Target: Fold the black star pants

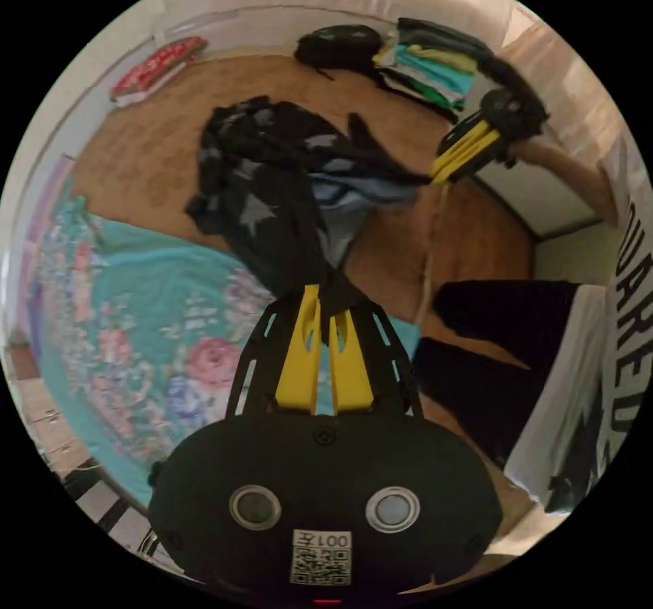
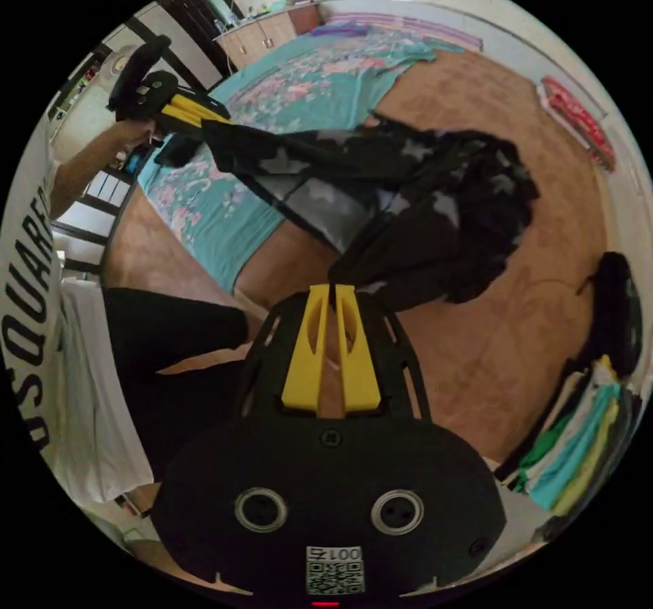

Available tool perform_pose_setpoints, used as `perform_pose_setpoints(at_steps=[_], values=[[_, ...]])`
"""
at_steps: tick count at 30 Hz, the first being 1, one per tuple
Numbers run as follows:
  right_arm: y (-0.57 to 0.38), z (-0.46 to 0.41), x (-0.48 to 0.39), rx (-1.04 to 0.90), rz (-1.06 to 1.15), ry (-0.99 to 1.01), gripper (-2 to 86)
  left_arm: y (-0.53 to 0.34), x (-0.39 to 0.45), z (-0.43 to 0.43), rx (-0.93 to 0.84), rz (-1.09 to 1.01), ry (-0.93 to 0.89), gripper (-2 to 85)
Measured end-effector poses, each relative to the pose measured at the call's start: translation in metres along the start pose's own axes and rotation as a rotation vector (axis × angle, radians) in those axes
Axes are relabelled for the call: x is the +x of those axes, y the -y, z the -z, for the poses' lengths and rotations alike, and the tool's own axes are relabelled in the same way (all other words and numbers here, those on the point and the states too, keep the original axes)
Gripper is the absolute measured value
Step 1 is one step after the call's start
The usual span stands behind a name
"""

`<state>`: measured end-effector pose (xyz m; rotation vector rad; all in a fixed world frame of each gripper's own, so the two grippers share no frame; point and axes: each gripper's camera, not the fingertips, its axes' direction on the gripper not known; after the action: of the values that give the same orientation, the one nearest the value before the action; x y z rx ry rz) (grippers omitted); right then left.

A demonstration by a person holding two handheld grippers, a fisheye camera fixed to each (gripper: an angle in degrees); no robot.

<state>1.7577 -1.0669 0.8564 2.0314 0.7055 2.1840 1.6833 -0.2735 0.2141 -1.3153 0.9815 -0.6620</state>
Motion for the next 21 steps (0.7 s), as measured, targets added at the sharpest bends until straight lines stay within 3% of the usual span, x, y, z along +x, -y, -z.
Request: perform_pose_setpoints(at_steps=[4,10,13,16,21], values=[[-0.013,-0.035,0.004,-0.169,-0.047,-0.004,5.8,-0.002,-0.010,-0.056,-0.128,0.041,-0.073,2.1],[-0.033,0.025,0.060,0.042,-0.275,-0.226,9.7,-0.031,-0.076,-0.076,-0.036,0.305,-0.069,4.1],[-0.019,0.030,0.099,0.022,-0.255,-0.287,13.6,-0.031,-0.107,-0.102,-0.095,0.287,-0.022,5.0],[0.000,0.018,0.130,-0.061,-0.202,-0.223,15.7,-0.026,-0.125,-0.130,-0.152,0.201,0.038,5.5],[0.015,0.024,0.142,-0.034,-0.169,-0.161,6.1,-0.021,-0.153,-0.150,-0.132,0.175,0.054,0.5]])
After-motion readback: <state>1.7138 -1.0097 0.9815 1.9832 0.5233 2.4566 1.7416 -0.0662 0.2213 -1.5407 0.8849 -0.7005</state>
